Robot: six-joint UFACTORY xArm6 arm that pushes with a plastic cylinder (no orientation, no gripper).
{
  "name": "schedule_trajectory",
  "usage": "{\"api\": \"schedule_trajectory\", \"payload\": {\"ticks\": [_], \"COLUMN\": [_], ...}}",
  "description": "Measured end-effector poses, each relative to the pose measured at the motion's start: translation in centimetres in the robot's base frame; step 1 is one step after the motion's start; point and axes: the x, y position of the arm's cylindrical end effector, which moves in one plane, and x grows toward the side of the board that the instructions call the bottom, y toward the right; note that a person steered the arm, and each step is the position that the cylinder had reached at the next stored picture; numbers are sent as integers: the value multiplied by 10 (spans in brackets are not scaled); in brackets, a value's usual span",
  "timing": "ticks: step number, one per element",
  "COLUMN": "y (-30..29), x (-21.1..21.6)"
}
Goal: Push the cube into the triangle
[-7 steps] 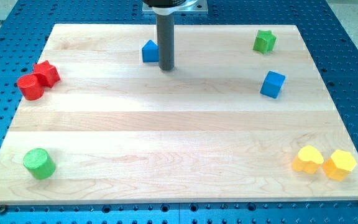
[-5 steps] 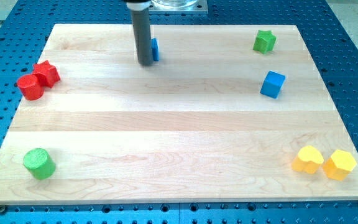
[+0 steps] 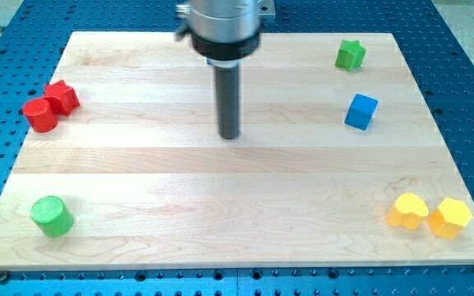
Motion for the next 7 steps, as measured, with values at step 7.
{"api": "schedule_trajectory", "payload": {"ticks": [7], "y": [152], "x": [-57]}}
